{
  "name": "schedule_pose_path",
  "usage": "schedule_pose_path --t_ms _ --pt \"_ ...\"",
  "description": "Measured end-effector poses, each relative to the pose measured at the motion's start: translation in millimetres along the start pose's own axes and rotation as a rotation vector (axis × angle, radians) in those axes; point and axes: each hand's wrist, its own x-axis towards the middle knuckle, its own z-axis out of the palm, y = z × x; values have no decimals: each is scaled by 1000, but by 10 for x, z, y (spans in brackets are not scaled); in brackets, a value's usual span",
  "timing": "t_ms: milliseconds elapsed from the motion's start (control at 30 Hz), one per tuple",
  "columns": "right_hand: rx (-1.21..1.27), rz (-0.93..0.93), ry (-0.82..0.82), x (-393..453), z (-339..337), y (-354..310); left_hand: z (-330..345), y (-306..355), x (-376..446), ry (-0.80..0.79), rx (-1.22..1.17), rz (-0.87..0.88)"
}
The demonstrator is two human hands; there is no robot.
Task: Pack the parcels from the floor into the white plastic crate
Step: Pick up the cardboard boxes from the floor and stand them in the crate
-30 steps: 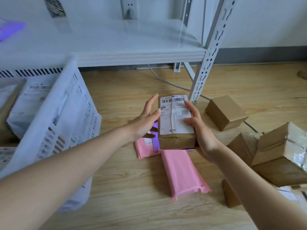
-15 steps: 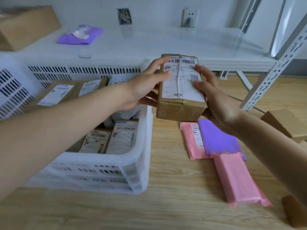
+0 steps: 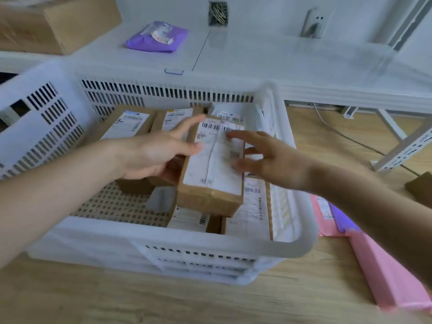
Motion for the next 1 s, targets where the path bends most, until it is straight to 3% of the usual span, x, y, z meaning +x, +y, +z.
schedule_pose_path --t_ms 167,400,567,700,800,1000 --pt "-138 65 -111 177 333 -57 -75 -276 12 -181 64 -163" --pt "-357 166 -283 178 442 77 -8 -560 206 -314 233 -304" --pt "-520 143 -321 173 498 149 -1 -605 297 -254 365 -329" --pt "-514 139 -318 154 480 140 2 -516 317 -202 423 -318" --pt "-528 89 -236 95 416 72 29 -408 329 -168 569 -275" --pt "-720 -120 177 -145 64 3 147 -248 299 13 1131 -184"
